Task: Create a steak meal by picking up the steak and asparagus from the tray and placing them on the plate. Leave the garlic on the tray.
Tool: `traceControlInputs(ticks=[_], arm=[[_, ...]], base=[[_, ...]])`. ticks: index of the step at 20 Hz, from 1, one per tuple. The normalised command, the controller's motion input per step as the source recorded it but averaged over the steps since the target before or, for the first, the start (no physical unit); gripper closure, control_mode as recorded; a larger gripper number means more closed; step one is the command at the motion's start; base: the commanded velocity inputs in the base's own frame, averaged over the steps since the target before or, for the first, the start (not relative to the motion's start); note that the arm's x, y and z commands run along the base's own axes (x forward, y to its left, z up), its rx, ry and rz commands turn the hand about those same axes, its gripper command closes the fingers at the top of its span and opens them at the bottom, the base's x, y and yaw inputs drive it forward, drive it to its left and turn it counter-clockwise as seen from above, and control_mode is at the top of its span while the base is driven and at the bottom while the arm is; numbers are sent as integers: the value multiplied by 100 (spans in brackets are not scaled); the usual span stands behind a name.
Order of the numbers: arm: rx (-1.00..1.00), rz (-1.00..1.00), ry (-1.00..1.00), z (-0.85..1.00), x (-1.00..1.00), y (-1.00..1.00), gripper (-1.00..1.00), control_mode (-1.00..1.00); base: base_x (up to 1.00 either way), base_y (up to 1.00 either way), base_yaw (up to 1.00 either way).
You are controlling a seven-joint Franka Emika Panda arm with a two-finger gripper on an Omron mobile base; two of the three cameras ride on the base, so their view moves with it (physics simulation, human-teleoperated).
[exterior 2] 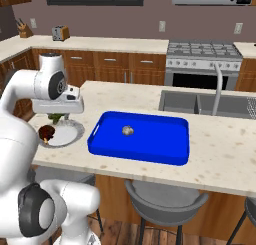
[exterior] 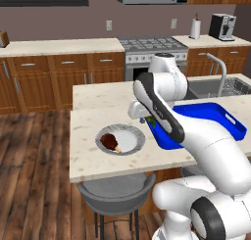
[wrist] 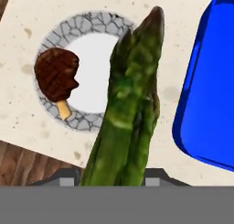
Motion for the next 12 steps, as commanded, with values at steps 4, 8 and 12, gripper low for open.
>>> traceControlInputs(ticks=[4,8,12], arm=[[-1,-10,0,-33,11,45,100,-100],[0,0,0,-36,28,6,100,-100],[0,0,0,-42,28,0,100,-100]], base=[[0,0,0],[0,0,0],[0,0,0]])
